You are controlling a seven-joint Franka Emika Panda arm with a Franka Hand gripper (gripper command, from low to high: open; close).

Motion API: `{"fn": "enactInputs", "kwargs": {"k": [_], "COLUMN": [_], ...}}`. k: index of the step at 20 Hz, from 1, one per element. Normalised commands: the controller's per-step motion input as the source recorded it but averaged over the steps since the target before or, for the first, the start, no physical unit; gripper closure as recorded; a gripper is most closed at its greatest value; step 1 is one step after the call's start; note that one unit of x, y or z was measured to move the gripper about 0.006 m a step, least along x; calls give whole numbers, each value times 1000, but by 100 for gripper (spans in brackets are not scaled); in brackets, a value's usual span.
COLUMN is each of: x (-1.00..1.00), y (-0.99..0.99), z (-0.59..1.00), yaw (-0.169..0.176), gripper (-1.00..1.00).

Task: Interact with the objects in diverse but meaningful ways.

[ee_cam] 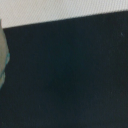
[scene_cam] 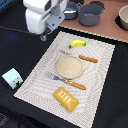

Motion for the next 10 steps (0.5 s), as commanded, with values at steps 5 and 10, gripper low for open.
{"fn": "enactInputs", "kwargs": {"k": [5, 10], "x": [-504, -484], "y": [-584, -687], "z": [-51, -19], "yaw": [-105, -75], "gripper": [-100, -100]}}
